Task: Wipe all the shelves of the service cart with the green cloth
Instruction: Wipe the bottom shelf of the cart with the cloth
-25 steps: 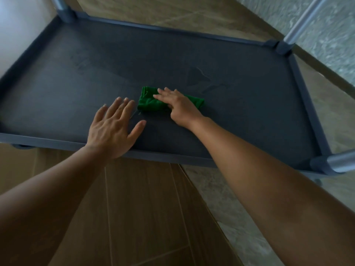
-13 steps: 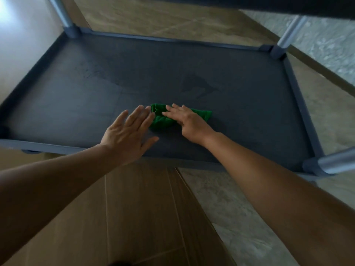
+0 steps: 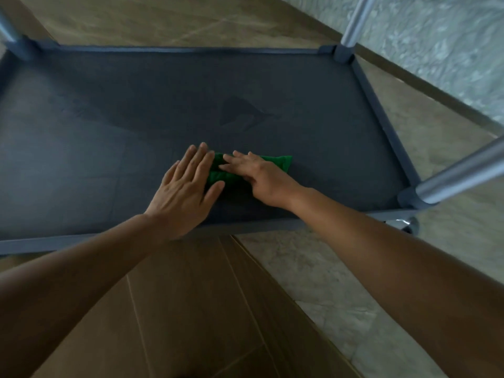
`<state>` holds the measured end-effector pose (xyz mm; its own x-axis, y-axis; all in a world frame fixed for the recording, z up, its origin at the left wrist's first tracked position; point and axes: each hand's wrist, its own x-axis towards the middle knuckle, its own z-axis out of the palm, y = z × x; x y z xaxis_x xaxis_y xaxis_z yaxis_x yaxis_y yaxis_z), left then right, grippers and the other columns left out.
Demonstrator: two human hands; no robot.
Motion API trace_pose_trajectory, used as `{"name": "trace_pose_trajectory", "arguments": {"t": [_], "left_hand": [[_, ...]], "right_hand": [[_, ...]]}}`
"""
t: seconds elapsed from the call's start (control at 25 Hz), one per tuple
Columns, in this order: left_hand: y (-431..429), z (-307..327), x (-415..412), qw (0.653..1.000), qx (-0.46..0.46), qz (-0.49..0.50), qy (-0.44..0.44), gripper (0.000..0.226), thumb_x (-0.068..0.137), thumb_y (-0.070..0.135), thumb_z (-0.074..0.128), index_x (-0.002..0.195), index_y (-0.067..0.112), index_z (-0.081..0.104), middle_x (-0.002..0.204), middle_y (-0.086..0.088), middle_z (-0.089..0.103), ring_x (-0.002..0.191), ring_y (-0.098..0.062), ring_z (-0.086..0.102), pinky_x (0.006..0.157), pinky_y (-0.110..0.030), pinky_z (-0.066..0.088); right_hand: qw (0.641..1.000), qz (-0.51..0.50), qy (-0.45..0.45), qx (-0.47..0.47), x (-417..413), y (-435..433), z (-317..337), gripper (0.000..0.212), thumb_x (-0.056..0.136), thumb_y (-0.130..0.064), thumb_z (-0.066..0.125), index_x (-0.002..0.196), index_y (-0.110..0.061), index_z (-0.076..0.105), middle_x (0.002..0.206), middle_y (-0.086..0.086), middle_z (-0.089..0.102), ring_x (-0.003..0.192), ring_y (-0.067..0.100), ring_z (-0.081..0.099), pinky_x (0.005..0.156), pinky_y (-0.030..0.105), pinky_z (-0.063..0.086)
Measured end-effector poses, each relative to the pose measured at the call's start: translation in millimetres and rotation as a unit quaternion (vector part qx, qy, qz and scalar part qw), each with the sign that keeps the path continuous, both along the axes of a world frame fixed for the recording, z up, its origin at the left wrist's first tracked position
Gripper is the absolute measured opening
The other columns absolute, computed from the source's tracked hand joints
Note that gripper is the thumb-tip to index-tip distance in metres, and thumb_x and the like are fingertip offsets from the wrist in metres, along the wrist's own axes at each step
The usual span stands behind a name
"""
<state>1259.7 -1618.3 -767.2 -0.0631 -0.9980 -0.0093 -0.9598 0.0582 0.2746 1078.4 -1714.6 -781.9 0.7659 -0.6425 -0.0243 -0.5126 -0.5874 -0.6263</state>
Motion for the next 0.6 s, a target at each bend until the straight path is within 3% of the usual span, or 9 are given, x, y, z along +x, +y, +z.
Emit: {"name": "trace_pose_trajectory", "arguments": {"t": [0.24, 0.4, 0.52, 0.6], "left_hand": [[-0.9, -5.8, -11.0, 0.998, 0.011, 0.006, 0.068, 0.065, 0.098, 0.051, 0.015, 0.154, 0.021, 0.004, 0.160, 0.007, -0.009, 0.143, -0.004, -0.018, 0.118, -0.029, -0.006], [1.9, -5.8, -10.8, 0.997, 0.008, 0.012, 0.072, 0.068, 0.095, 0.054, 0.008, 0.154, 0.020, 0.007, 0.160, 0.007, -0.006, 0.143, -0.002, -0.017, 0.117, -0.027, -0.006], [2.0, -9.4, -10.3, 0.998, 0.005, 0.009, 0.070, 0.071, 0.093, 0.056, 0.005, 0.154, 0.020, 0.008, 0.160, 0.008, -0.006, 0.142, -0.002, -0.017, 0.118, -0.029, -0.005], [1.1, -12.0, -8.7, 0.997, 0.010, 0.017, 0.075, 0.073, 0.092, 0.058, 0.004, 0.154, 0.020, 0.008, 0.160, 0.008, -0.006, 0.143, -0.002, -0.017, 0.119, -0.030, -0.004]], "right_hand": [[0.999, -0.027, -0.006, 0.037, -22.1, 23.1, 4.5, 0.058, 0.088, 0.016, 0.040, 0.137, -0.016, 0.048, 0.150, 0.000, 0.035, 0.143, 0.011, 0.019, 0.117, 0.021, 0.002], [0.994, -0.045, -0.021, 0.094, -30.7, 39.5, 12.5, 0.053, 0.087, 0.015, 0.041, 0.129, -0.015, 0.057, 0.145, 0.000, 0.044, 0.141, 0.008, 0.024, 0.118, 0.023, 0.004], [0.993, -0.022, -0.017, 0.119, -36.5, 49.0, 11.4, 0.052, 0.085, 0.016, 0.043, 0.124, -0.013, 0.061, 0.141, 0.001, 0.048, 0.138, 0.006, 0.029, 0.116, 0.017, 0.007], [0.995, 0.005, 0.001, 0.100, -36.8, 46.3, 10.5, 0.054, 0.084, 0.018, 0.044, 0.128, -0.012, 0.058, 0.144, 0.001, 0.045, 0.140, 0.008, 0.026, 0.117, 0.019, 0.007]]}}
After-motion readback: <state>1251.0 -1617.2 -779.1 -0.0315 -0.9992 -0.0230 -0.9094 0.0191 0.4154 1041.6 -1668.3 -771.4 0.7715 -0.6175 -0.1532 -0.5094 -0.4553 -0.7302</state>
